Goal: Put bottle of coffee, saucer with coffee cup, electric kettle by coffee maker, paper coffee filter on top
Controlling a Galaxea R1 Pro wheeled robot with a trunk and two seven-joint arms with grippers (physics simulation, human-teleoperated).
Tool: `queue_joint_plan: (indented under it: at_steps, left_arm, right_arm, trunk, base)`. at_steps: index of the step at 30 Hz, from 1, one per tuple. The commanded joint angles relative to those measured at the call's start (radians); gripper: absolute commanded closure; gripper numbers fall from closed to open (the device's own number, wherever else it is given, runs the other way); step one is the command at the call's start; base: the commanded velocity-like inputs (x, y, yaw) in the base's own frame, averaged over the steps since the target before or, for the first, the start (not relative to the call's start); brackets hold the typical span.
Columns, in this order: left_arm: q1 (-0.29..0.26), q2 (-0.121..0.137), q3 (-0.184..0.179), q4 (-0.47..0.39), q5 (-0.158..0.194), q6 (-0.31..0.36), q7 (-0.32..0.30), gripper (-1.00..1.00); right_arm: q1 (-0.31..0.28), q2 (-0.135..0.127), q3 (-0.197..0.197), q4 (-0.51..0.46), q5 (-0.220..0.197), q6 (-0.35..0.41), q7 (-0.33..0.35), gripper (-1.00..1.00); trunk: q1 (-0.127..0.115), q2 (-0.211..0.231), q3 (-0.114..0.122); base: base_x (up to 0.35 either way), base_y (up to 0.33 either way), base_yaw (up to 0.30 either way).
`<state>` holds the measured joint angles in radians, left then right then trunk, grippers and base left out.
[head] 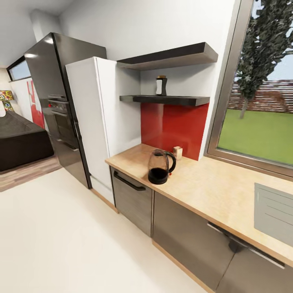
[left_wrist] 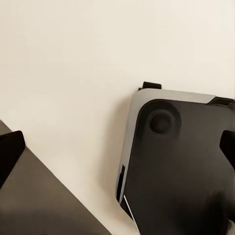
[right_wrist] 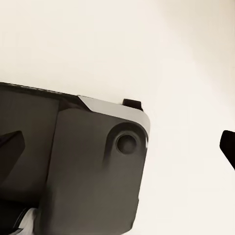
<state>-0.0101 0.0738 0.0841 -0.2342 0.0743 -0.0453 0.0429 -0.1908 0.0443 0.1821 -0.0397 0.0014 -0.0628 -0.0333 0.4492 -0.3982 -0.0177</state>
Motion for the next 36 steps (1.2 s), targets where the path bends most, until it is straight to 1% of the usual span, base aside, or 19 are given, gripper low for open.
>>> queue_joint_plan:
  at_steps: [1, 26, 36]
  left_arm:
    - [-0.001, 0.000, 0.000, 0.001, 0.008, -0.003, 0.000, -1.00]
    - [-0.001, 0.000, 0.000, 0.001, 0.008, -0.004, 0.000, -1.00]
    - [-0.001, 0.000, 0.000, 0.001, 0.009, -0.004, 0.000, -1.00]
  right_arm:
    - [-0.001, 0.000, 0.005, 0.001, 0.000, -0.003, -0.003, -1.00]
    - [-0.001, 0.000, 0.005, 0.001, 0.000, -0.003, -0.004, -1.00]
    - [-0.001, 0.000, 0.004, 0.001, 0.000, -0.003, -0.004, -1.00]
  trunk:
    - [0.001, -0.002, -0.002]
    - [0.001, -0.002, -0.002]
    - [0.001, -0.002, -0.002]
  base:
    - [0.172, 0.299, 0.000]
    - [0.177, 0.299, -0.004]
    - [0.181, 0.299, -0.233]
